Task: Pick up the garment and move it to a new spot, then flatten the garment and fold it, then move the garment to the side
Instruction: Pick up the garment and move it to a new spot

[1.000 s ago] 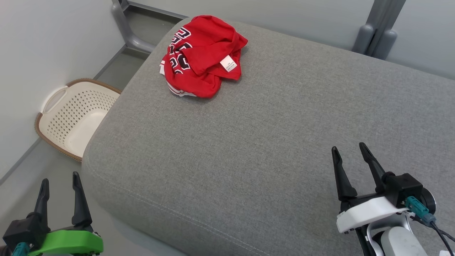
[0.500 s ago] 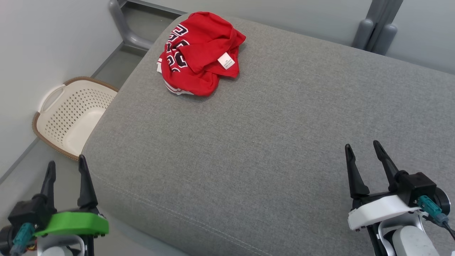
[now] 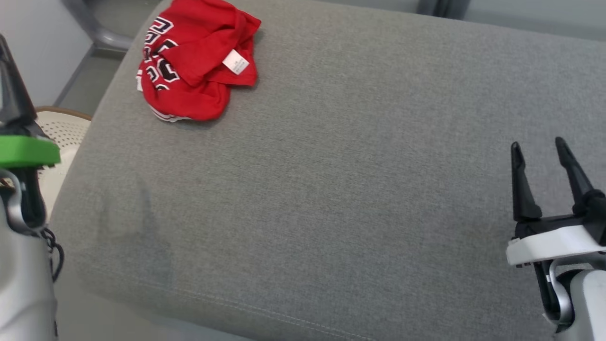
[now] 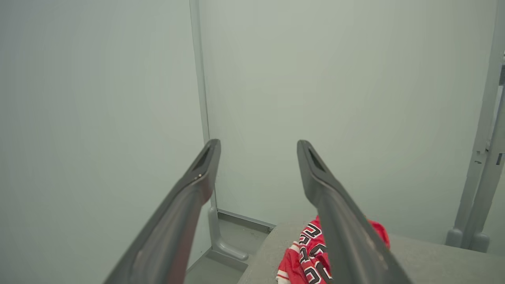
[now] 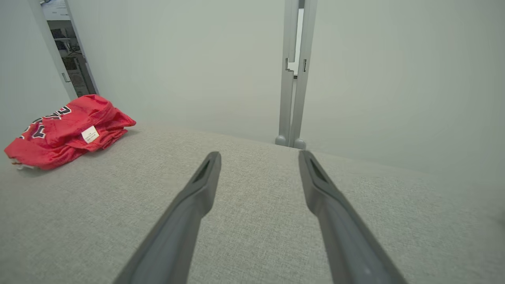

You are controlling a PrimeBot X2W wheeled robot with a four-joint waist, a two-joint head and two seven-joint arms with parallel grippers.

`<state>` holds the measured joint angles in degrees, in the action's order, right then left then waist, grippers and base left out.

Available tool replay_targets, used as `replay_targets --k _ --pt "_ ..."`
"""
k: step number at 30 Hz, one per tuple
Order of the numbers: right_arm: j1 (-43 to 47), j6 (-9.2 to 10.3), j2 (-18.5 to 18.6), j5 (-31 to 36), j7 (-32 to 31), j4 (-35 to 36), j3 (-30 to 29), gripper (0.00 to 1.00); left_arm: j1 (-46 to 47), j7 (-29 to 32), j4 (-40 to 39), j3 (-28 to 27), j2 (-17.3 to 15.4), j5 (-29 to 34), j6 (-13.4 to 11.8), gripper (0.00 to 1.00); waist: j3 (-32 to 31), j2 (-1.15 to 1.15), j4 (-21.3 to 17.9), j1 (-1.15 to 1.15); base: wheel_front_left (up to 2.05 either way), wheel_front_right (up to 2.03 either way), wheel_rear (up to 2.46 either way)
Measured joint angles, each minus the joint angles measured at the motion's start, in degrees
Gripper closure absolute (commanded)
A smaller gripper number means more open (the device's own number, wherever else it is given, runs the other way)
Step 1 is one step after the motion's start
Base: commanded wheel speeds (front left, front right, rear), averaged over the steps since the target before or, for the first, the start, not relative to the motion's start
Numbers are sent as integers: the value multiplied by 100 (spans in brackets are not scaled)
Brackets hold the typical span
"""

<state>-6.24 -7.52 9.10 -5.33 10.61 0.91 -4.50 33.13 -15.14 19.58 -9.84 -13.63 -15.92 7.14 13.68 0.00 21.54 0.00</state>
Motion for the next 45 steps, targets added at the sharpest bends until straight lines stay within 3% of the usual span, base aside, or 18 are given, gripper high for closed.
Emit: replay_targets --k 13,25,36,37,39,45 --pt "-113 0 -152 144 92 620 -645 0 2080 313 1182 331 -1182 -637 20 0 1271 0 -1209 1 0 0 0" --pt "-291 0 -204 213 101 783 -739 0 2572 884 2735 1101 -1566 -1401 26 0 2228 0 -1874 1 0 0 0" --pt "-427 0 -171 243 64 801 -665 0 2571 2058 3418 1894 -1784 -2463 36 0 2398 0 -2104 1 0 0 0" --pt "-442 0 -168 244 54 809 -665 0 2570 2152 3443 1926 -1788 -2620 36 9 2399 0 -2116 1 0 0 0" --pt "-453 0 -179 247 48 821 -657 0 2569 2189 3467 2034 -1833 -2692 36 100 2387 0 -2129 1 0 0 0" --pt "-452 0 -232 253 43 708 -630 0 2549 1803 3667 2318 -1876 -2740 36 100 2247 0 -2129 0 0 0 0"
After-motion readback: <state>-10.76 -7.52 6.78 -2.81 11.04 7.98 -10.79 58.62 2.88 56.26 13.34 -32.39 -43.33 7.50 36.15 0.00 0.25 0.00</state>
